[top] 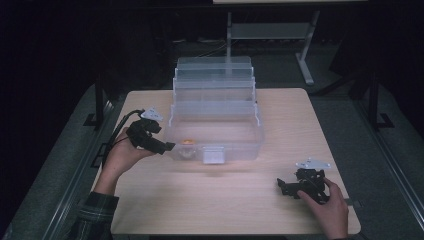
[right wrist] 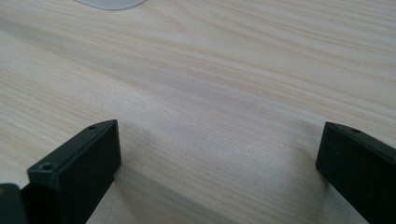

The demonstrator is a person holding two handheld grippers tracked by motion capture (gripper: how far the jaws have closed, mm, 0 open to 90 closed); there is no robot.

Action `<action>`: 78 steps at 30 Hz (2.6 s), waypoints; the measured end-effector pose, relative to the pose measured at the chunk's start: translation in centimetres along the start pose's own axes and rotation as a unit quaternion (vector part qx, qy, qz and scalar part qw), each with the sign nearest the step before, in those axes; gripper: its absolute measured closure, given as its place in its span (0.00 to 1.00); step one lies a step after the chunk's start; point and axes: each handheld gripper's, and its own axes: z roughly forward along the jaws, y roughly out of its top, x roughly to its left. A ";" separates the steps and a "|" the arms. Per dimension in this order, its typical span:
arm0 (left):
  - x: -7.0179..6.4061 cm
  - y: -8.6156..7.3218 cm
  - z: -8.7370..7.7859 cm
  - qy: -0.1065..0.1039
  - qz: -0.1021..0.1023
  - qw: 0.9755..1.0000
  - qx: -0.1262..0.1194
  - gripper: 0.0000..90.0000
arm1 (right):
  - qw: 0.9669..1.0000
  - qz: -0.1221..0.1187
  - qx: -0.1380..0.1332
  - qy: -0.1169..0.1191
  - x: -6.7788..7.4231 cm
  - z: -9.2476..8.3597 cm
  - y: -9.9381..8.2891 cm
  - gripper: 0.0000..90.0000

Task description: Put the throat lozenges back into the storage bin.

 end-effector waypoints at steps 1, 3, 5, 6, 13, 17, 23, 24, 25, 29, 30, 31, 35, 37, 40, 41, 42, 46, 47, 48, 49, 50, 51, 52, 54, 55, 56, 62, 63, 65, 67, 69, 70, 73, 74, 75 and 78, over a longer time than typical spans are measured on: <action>-0.2 -0.5 -0.2 0.003 -0.002 1.000 -0.004 0.20 | 1.000 0.000 0.000 0.000 0.0 0.0 0.0 0.00; -0.4 -1.0 -0.2 0.003 -0.003 1.000 -0.008 0.20 | 1.000 -0.001 0.000 0.000 0.0 0.0 0.0 0.00; -0.5 -1.4 -0.2 0.004 -0.003 1.000 -0.008 0.20 | 1.000 -0.001 0.000 0.001 0.0 0.0 0.0 0.00; -0.6 -1.5 -0.2 0.004 -0.002 1.000 -0.007 0.20 | 1.000 0.000 0.000 0.001 0.0 0.0 0.0 0.00; -1.3 -2.9 -0.2 0.005 -0.002 1.000 -0.009 0.19 | 1.000 0.000 0.000 0.001 0.0 0.0 0.0 0.00; -1.7 -3.9 0.0 0.006 -0.008 1.000 -0.012 0.19 | 1.000 0.000 0.000 0.000 0.0 0.0 0.0 0.00; -2.0 -5.7 0.2 0.011 -0.015 1.000 -0.017 0.19 | 1.000 0.000 0.000 0.000 0.0 0.0 0.0 0.00; -2.0 -5.7 0.2 0.011 -0.015 1.000 -0.017 0.19 | 1.000 0.000 0.000 0.000 0.0 0.0 0.0 0.00; -2.1 -6.3 0.2 0.013 -0.016 1.000 -0.017 0.19 | 1.000 0.000 0.000 0.000 0.0 0.0 0.0 0.00; -2.4 -7.1 0.4 0.014 -0.020 1.000 -0.020 0.18 | 1.000 0.000 0.000 0.000 0.0 0.0 0.0 0.00; -2.6 -7.7 0.4 0.014 -0.021 0.999 -0.020 0.18 | 1.000 0.000 0.000 0.000 0.0 0.0 0.0 0.00; -2.7 -7.9 0.5 0.016 -0.023 0.999 -0.021 0.18 | 1.000 0.000 0.000 0.000 0.0 0.0 0.0 0.00; -3.2 -9.1 0.6 0.018 -0.027 0.999 -0.022 0.18 | 1.000 0.000 0.000 0.000 0.0 0.0 0.0 0.00; -3.4 -9.7 0.6 0.017 -0.029 0.999 -0.024 0.18 | 1.000 0.000 0.000 0.000 0.0 0.0 0.0 0.00; -3.6 -10.3 0.6 0.019 -0.030 0.999 -0.027 0.18 | 1.000 0.000 0.000 0.000 0.0 0.0 0.0 0.00; -3.7 -10.6 0.6 0.020 -0.033 0.999 -0.030 0.17 | 1.000 0.000 0.000 0.000 0.0 0.0 0.0 0.00; -3.8 -10.8 0.6 0.021 -0.035 0.999 -0.032 0.17 | 1.000 0.000 0.000 0.000 0.0 0.0 0.0 0.00; -4.2 -12.2 0.5 0.031 -0.045 0.998 -0.044 0.17 | 1.000 0.000 0.000 0.000 0.0 0.0 0.0 0.00; -4.2 -12.4 0.5 0.034 -0.047 0.997 -0.046 0.17 | 1.000 0.000 0.000 0.000 0.0 0.0 0.0 0.00; -4.2 -12.4 0.5 0.034 -0.047 0.997 -0.046 0.17 | 1.000 0.000 0.000 0.000 0.0 0.0 0.0 0.00; -4.5 -13.0 0.5 0.036 -0.053 0.997 -0.051 0.16 | 1.000 0.000 0.000 0.000 0.0 0.0 0.0 0.00; -4.5 -13.0 0.5 0.036 -0.053 0.997 -0.051 0.16 | 1.000 0.000 0.000 0.000 0.0 0.0 0.0 0.00; -4.7 -13.6 0.7 0.038 -0.056 0.996 -0.053 0.16 | 1.000 0.000 0.000 0.000 0.0 0.0 0.0 0.00; -4.8 -13.8 0.8 0.038 -0.056 0.996 -0.053 0.16 | 1.000 0.000 0.000 0.000 0.0 0.0 0.0 0.00; -5.0 -14.3 1.0 0.036 -0.057 0.996 -0.050 0.15 | 1.000 0.000 0.000 0.000 0.0 0.0 0.0 0.00; -5.0 -14.3 1.0 0.036 -0.057 0.996 -0.050 0.15 | 1.000 0.000 0.000 0.000 0.0 0.0 0.0 0.00; -5.1 -14.8 1.1 0.040 -0.055 0.997 -0.047 0.15 | 1.000 0.000 0.000 0.000 0.0 0.0 0.0 0.00; -5.4 -16.2 1.7 0.047 -0.058 0.997 -0.032 0.14 | 1.000 0.000 0.000 0.000 0.0 0.0 0.0 0.00; -5.5 -16.4 1.8 0.048 -0.056 0.997 -0.027 0.14 | 1.000 0.000 0.000 0.000 0.0 0.0 0.0 0.00; -5.5 -16.6 1.9 0.051 -0.058 0.997 -0.026 0.13 | 1.000 0.000 0.000 0.000 0.0 0.0 0.0 0.00; -5.6 -16.9 1.9 0.050 -0.061 0.997 -0.024 0.13 | 1.000 0.000 0.000 0.000 0.0 0.0 0.0 0.00; -5.5 -17.4 2.1 0.054 -0.063 0.996 -0.027 0.13 | 1.000 0.000 0.000 0.000 0.0 0.0 0.0 0.00; -5.5 -17.4 2.1 0.054 -0.063 0.996 -0.027 0.12 | 1.000 0.000 0.000 0.000 0.0 0.0 0.0 0.00; -5.4 -17.9 2.2 0.048 -0.079 0.995 -0.048 0.12 | 1.000 0.000 0.000 0.000 0.0 0.0 0.0 0.00; -5.4 -17.9 2.2 0.048 -0.079 0.995 -0.048 0.12 | 1.000 0.000 0.000 0.000 0.0 0.0 0.0 0.00; -5.4 -18.2 2.3 0.043 -0.083 0.994 -0.063 0.12 | 1.000 0.000 0.000 0.000 0.0 0.0 0.0 0.00; -5.4 -18.4 2.3 0.042 -0.082 0.993 -0.068 0.12 | 1.000 0.000 0.000 0.000 0.0 0.0 0.0 0.00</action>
